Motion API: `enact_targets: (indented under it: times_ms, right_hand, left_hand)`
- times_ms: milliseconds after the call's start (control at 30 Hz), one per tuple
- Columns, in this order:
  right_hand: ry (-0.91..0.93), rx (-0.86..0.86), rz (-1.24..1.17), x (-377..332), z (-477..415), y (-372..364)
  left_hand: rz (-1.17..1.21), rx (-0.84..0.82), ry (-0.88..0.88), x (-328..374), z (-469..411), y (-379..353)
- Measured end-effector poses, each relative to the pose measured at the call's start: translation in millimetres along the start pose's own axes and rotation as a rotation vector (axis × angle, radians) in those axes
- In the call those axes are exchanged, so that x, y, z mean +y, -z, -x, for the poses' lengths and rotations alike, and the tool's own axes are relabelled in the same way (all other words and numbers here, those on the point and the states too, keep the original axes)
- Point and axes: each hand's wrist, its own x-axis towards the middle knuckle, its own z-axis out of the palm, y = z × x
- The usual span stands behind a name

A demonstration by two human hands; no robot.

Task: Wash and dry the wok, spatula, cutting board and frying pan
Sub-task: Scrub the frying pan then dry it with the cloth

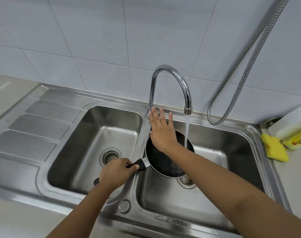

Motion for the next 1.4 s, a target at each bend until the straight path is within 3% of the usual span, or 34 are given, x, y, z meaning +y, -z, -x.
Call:
enact_targets:
  times_ms: [200, 367, 467, 700, 800, 867, 967, 1100, 1233, 1400]
  right_hand:
    - [0.035, 0.039, 0.061, 12.9, -9.1, -14.3]
    - [-0.191, 0.046, -0.036, 20.6, -45.0, 3.1]
    - [-0.224, 0.014, -0.074, 24.2, -54.4, 8.9]
    - [-0.218, -0.014, -0.227, 28.0, -14.0, 5.6]
    - [-0.300, 0.010, -0.310, 43.0, 20.5, 5.2]
    - [-0.454, 0.027, -0.383, 60.5, 48.7, 0.1]
    - [-0.750, -0.125, -0.559, 91.3, 96.3, -15.3]
    - [-0.954, -0.206, -1.195, 106.6, 148.9, -20.0]
    - [-0.959, -0.192, -1.359, 119.4, 177.4, -8.4]
    - [-0.877, 0.015, -1.410, 130.4, 200.2, 17.3]
  left_hand:
    - [-0.034, -0.011, -0.024, -3.9, -2.3, 3.0]
    - [-0.053, -0.022, -0.030, -4.2, -3.7, -0.6]
    - [-0.049, -0.028, -0.024, -4.8, -3.8, -1.8]
    - [-0.034, -0.030, -0.049, 0.7, -4.1, 3.1]
    - [-0.036, -0.021, -0.061, 1.9, -2.3, 4.4]
    - [-0.028, -0.016, -0.073, 2.3, -0.4, 6.2]
    - [-0.015, -0.010, -0.096, 4.6, 3.5, 12.2]
    - [-0.059, 0.001, -0.169, 14.9, 3.1, 22.8]
    - [-0.089, 0.013, -0.252, 35.1, 4.8, 30.9]
    - [-0.070, 0.087, -0.299, 66.3, 15.5, 32.9]
